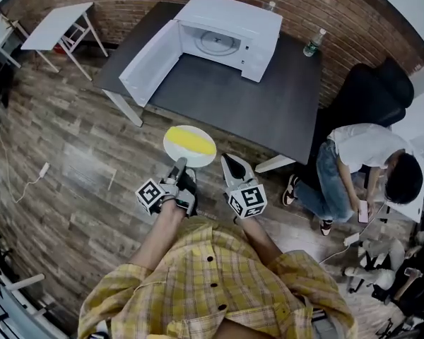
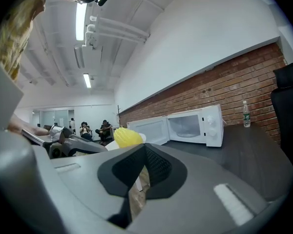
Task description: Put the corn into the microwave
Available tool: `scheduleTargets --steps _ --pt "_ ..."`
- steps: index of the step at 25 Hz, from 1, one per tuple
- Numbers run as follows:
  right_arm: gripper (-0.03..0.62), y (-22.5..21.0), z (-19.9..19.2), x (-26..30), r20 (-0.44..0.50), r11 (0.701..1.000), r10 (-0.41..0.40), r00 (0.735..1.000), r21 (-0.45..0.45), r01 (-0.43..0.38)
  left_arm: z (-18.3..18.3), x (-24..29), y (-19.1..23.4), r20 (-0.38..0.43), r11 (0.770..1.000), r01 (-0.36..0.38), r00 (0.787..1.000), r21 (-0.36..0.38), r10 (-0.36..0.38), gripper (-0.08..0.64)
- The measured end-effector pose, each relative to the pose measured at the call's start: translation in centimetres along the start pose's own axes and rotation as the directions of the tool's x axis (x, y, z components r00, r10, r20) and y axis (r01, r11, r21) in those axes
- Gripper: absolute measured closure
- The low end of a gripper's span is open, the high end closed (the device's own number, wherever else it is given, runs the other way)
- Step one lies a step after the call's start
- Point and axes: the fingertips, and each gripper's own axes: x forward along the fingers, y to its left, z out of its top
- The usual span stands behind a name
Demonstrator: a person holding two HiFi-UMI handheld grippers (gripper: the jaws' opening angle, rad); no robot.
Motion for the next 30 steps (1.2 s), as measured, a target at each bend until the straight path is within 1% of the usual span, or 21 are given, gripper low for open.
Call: scheduleTargets --steps 8,14,16,18,20,23,24,27,30 --pt "0.589 -3.0 3.2 9.2 0.012 0.998 -0.055 0.998 0.002 0.055 6.3 8.1 -2.9 -0.077 1.000 -0.004 0.997 0.027 0.006 0.541" --pt "0.589 -5.8 4.7 14.7 0.003 0.993 -0.117 0.993 0.014 0.117 10.4 13.9 -3.6 -0.136 0.999 -0.017 0.990 0.051 0.023 0.541" --pt "0.589 -6.7 5.2 16.1 0.002 0.991 -0.136 0.991 0.013 0.136 11.4 15.6 -3.5 -0.156 0.998 -0.033 0.987 0.061 0.042 0.540" --pt "0.589 -7.4 5.3 17.3 -0.003 0.988 -0.152 0.988 0.016 0.152 12.3 16.8 -3.2 -0.173 0.996 -0.056 0.983 0.064 0.066 0.540" --pt "0.589 -8.1 5.5 18.3 -0.006 0.984 -0.175 0.985 0.021 0.175 12.8 18.1 -3.3 -0.192 0.996 -0.058 0.979 0.063 0.069 0.540" --pt "0.589 -9.3 5.5 19.3 -0.010 0.974 -0.224 0.975 0.038 0.224 13.7 19.4 -3.0 -0.224 0.991 -0.086 0.969 0.105 0.107 0.541" --pt "0.589 -9.6 5.6 19.6 -0.011 0.971 -0.235 0.972 0.039 0.236 13.9 19.9 -3.1 -0.231 0.991 -0.085 0.967 0.105 0.108 0.538" --pt "0.589 -10.2 5.9 20.5 -0.006 0.969 -0.246 0.969 0.035 0.246 14.3 21.4 -3.4 -0.236 0.996 -0.063 0.969 0.068 0.077 0.541" --pt "0.589 -10.8 5.8 21.0 -0.008 0.965 -0.258 0.966 0.043 0.258 14.3 22.4 -3.1 -0.248 0.996 -0.068 0.965 0.051 0.078 0.541"
